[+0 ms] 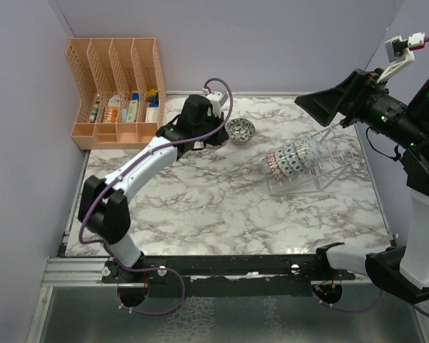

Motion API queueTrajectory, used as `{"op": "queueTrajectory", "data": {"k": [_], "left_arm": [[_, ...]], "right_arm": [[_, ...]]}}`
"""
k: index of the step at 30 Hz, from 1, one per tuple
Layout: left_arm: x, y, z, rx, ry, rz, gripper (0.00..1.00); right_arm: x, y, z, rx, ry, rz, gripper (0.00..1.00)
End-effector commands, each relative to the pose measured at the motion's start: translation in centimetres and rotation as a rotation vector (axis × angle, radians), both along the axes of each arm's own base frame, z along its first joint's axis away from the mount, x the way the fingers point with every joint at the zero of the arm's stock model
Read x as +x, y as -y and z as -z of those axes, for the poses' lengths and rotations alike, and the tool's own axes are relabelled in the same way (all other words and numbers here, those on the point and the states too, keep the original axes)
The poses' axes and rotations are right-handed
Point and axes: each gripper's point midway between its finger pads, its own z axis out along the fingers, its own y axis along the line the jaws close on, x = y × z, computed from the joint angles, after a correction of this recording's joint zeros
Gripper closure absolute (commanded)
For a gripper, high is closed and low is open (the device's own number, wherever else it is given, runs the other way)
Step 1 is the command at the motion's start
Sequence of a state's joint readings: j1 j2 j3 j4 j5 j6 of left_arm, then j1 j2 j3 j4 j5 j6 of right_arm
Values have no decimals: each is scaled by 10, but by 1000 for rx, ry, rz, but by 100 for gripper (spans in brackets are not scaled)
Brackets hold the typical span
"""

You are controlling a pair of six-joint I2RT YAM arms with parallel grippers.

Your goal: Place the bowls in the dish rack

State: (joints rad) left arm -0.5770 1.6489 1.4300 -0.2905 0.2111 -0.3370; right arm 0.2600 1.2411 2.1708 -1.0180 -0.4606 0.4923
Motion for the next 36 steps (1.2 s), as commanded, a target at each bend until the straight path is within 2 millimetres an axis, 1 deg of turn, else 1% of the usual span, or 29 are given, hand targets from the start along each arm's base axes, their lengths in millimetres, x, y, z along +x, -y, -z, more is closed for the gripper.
{"op": "queueTrajectory", "data": {"k": [1, 4, 6, 7, 9, 11, 14, 16, 18, 21, 25, 29, 36], "left_arm": [[-48, 71, -122, -555, 25, 133, 100], [-68, 89, -165, -774, 8, 187, 100], [-78, 96, -198, -916, 17, 225, 100], [-83, 99, -209, -973, 7, 235, 100], [-88, 104, -228, -1078, -11, 245, 100], [-90, 109, -238, -1178, -43, 247, 100], [-91, 114, -248, -1346, -120, 254, 100], [-87, 126, -241, -1416, -189, 242, 100], [-88, 140, -236, -1459, -241, 233, 100], [-93, 168, -236, -1492, -307, 257, 100], [-94, 200, -227, -1527, -390, 268, 100], [-85, 217, -216, -1548, -419, 237, 100], [-68, 234, -187, -1523, -461, 152, 100]], "right_arm": [[-8, -1, -19, 37, 58, -16, 1], [-11, -2, -24, 48, 68, -25, 1], [-13, -1, -28, 51, 78, -24, 1], [-14, -1, -30, 53, 82, -24, 1], [-18, 0, -33, 58, 87, -28, 1], [-19, 0, -34, 62, 88, -30, 1], [-22, 0, -35, 63, 87, -31, 1], [-24, 0, -36, 63, 87, -34, 1], [-25, 0, -37, 62, 86, -40, 1], [-28, -1, -40, 65, 89, -51, 1], [-28, -5, -39, 60, 84, -75, 1], [-28, -6, -38, 52, 85, -88, 1], [-28, -7, -32, 33, 79, -95, 1]]}}
